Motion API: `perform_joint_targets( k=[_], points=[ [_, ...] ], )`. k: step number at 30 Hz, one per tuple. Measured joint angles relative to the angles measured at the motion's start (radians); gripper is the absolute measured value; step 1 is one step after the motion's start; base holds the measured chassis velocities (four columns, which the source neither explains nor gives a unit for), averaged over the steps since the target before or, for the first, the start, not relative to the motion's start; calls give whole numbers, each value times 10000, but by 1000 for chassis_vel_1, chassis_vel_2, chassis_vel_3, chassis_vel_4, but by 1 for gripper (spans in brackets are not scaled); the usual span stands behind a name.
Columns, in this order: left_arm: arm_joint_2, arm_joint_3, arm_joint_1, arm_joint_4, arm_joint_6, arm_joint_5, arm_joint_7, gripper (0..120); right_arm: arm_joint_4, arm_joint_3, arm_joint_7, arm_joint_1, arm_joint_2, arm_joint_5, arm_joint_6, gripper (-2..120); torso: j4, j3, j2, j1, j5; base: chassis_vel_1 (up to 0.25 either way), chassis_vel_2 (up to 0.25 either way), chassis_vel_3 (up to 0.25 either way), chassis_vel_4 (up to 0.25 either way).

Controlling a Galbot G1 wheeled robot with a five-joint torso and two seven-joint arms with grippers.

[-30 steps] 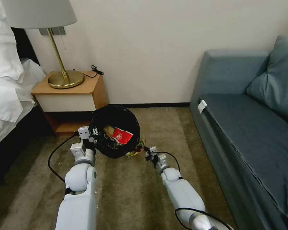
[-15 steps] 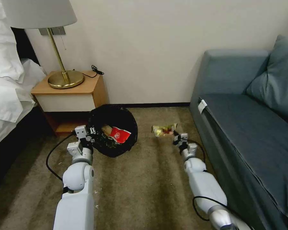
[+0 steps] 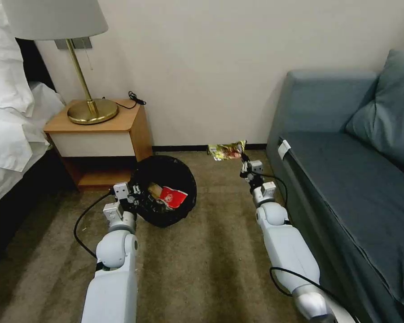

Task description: Pick up the trash bin, then pick up the garbage on the floor and place it into the trash bin.

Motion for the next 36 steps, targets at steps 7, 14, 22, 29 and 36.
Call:
perform_joint_targets(
  k=[7,14,22,29,36],
  points=[
    [-3,106,-49,30,-2,18,-2,4,2115,-1185,234,-576,-583,524,-721,0,1,-1,1,-1,-3,0,0,0,0],
    [-3,135,-107,109,-2,27,-23,4,3157,-2521,352,-1036,-911,385,-1011,0,0,-1,1,-1,-3,0,0,0,0],
    [-2,136,-93,54,-2,33,-32,4,3131,-3154,367,-1312,-882,12,-963,0,1,-1,1,-1,-3,0,0,0,0],
    [-2,207,-76,-65,0,22,-36,4,2347,-3366,310,-1625,-755,-354,-581,0,0,-2,1,-1,-3,0,0,0,0],
    [-1,300,-11,-67,1,32,-39,4,1771,-3631,458,-1752,-482,-933,-429,1,0,-1,1,-1,-3,0,0,0,0]
  ],
)
